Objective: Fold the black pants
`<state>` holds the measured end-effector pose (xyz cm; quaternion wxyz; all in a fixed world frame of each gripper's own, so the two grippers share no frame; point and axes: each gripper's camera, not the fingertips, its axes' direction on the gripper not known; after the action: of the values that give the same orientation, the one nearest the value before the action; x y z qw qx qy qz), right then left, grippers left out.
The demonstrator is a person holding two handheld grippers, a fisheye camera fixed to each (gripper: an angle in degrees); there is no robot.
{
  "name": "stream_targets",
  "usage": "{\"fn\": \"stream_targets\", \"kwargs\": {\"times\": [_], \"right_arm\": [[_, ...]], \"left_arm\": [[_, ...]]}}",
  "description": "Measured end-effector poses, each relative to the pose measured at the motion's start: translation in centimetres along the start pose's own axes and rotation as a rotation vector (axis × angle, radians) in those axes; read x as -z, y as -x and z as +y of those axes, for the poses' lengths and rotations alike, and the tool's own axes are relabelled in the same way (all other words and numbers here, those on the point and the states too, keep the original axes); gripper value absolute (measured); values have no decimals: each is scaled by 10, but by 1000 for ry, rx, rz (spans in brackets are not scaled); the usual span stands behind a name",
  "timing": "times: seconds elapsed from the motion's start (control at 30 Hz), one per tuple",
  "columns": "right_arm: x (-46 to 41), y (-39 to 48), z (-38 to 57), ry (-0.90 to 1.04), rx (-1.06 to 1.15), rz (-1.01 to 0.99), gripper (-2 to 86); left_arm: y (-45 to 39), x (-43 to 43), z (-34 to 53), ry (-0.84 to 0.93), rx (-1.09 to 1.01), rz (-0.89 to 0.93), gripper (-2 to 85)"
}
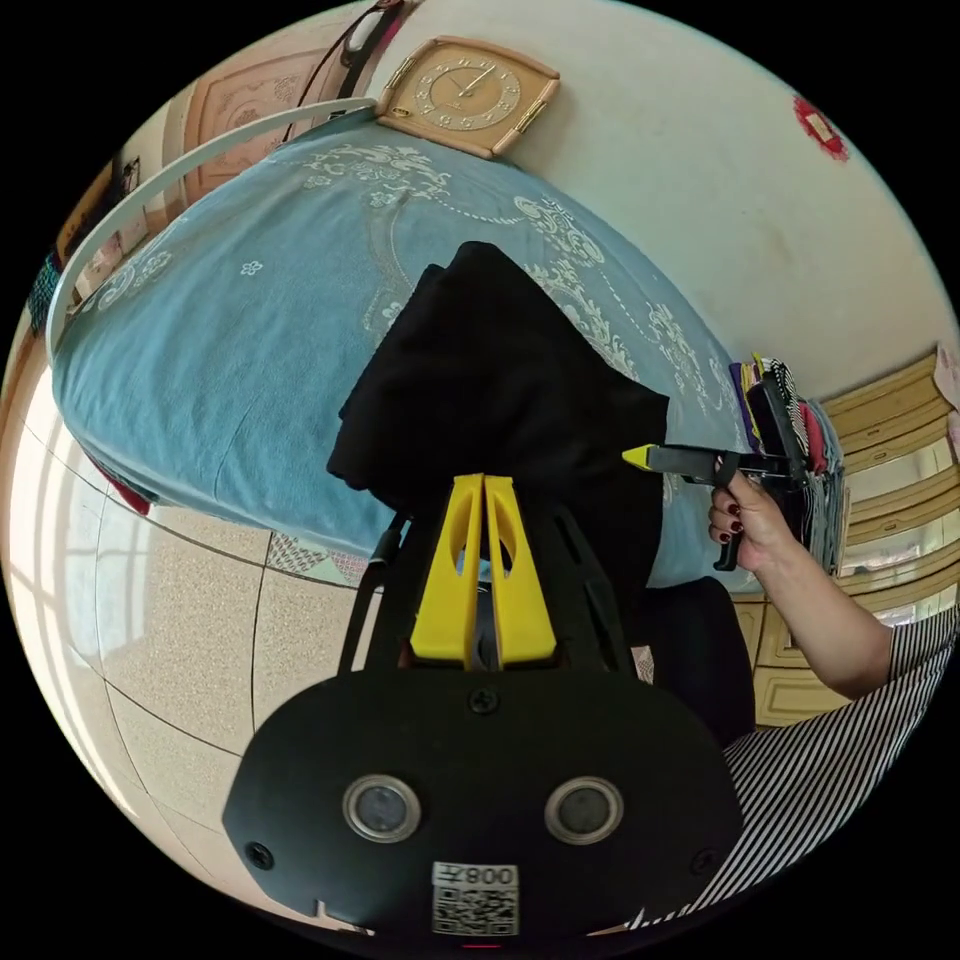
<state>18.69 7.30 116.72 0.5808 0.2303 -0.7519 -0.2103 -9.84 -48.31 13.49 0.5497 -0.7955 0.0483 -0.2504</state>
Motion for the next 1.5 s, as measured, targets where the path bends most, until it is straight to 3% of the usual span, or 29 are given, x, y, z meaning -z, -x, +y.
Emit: {"fn": "stream_targets", "kwargs": {"times": [0.13, 0.47, 0.6, 0.9, 1.07, 1.17, 1.5], "right_arm": [[28, 15, 11, -12, 57, 51, 3], [73, -44, 129, 5, -142, -285, 65], [62, -62, 139, 32, -223, -456, 85], [96, -59, 133, 40, -220, -561, 36], [149, -45, 139, -27, -184, -731, 26], [171, -27, 133, -22, -150, -703, 26], [202, -38, 146, -89, -221, -653, 77]], "left_arm": [[-14, 18, 3, -37, -65, 14, 3], [-29, -2, 11, 141, -115, 343, 49], [-22, -12, 7, 191, -65, 433, 67], [13, -13, -7, 199, 78, 558, 90], [36, -29, -15, 211, 205, 782, 116], [34, -43, -27, 181, 238, 959, 101], [49, -35, -46, 144, 283, 987, 38]]}}
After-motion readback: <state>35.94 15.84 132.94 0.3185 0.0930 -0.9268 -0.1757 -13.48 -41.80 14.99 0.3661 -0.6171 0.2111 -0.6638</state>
